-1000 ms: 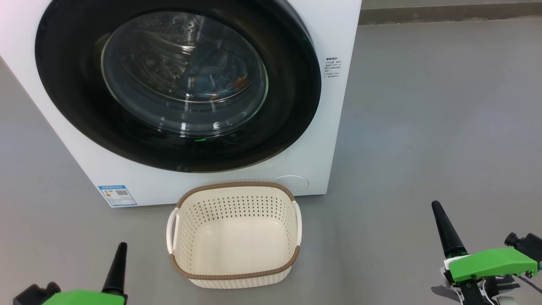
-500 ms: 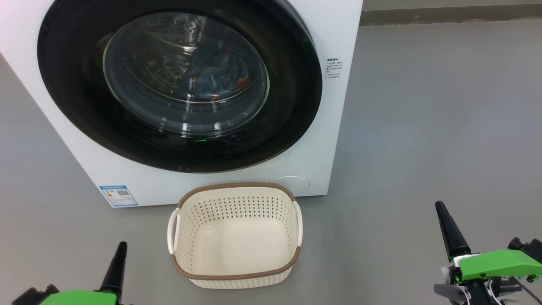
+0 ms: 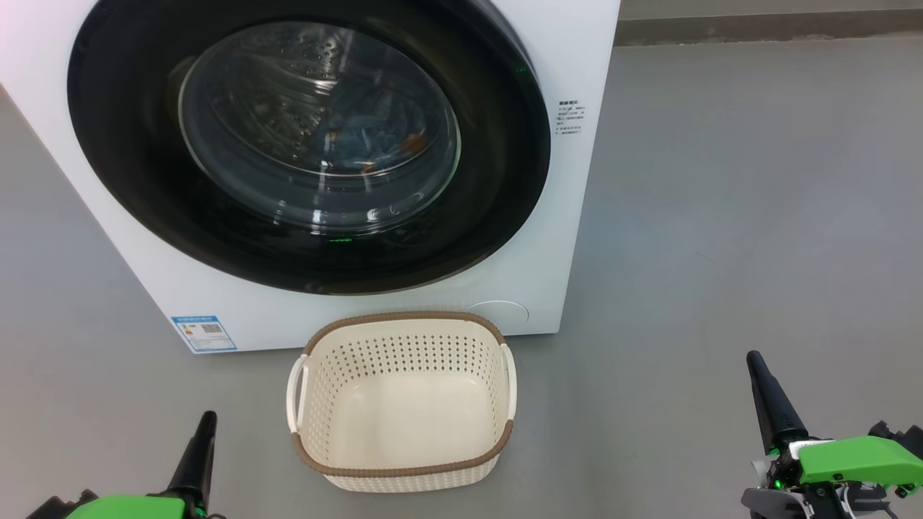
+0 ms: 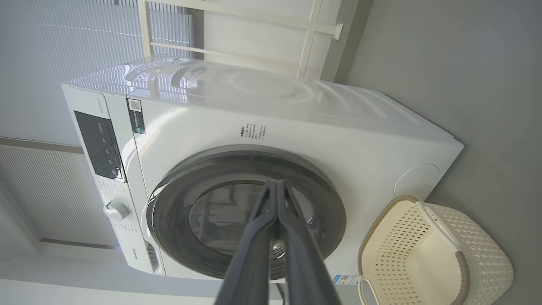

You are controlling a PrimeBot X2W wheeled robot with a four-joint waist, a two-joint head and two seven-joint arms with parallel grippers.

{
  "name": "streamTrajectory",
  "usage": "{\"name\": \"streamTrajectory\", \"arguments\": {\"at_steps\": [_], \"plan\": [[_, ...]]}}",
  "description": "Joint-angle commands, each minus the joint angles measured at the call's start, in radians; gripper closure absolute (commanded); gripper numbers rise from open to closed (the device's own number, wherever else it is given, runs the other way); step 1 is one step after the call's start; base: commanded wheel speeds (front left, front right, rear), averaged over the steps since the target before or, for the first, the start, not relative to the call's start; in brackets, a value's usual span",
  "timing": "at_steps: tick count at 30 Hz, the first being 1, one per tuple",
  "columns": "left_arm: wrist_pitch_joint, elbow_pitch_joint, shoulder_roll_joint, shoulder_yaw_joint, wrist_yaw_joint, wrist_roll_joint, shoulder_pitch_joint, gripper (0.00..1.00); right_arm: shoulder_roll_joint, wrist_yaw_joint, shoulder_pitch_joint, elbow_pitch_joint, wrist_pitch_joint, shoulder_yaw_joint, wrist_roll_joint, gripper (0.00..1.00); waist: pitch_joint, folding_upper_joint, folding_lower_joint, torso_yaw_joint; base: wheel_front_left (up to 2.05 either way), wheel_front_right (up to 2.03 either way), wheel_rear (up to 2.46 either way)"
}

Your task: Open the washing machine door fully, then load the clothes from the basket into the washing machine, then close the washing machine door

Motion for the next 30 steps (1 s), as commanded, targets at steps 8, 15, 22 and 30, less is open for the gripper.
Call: {"name": "streamTrajectory", "arguments": {"at_steps": [8, 15, 22, 30], "plan": [[0.033, -0.015, 0.006, 0.051, -0.003, -0.089, -0.054, 1.0, 0.008, -0.001, -0.008, -0.03, 0.035, -0.004, 0.1, 1.0, -0.002, 0.0, 0.0, 0.002, 0.0, 0.0, 0.0], [0.042, -0.014, 0.003, 0.058, -0.003, -0.113, -0.055, 1.0, 0.013, -0.001, -0.007, -0.031, 0.044, -0.011, 0.127, 1.0, -0.002, 0.0, 0.0, 0.003, 0.0, 0.0, 0.0], [0.042, -0.014, 0.003, 0.058, -0.003, -0.112, -0.055, 1.0, 0.013, -0.001, -0.007, -0.031, 0.045, -0.012, 0.126, 1.0, -0.002, 0.0, 0.0, 0.003, 0.0, 0.0, 0.0], [0.043, -0.014, 0.002, 0.059, -0.003, -0.112, -0.055, 1.0, 0.014, -0.001, -0.007, -0.03, 0.046, -0.013, 0.125, 1.0, -0.002, 0.0, 0.0, 0.003, 0.0, 0.0, 0.0]]}}
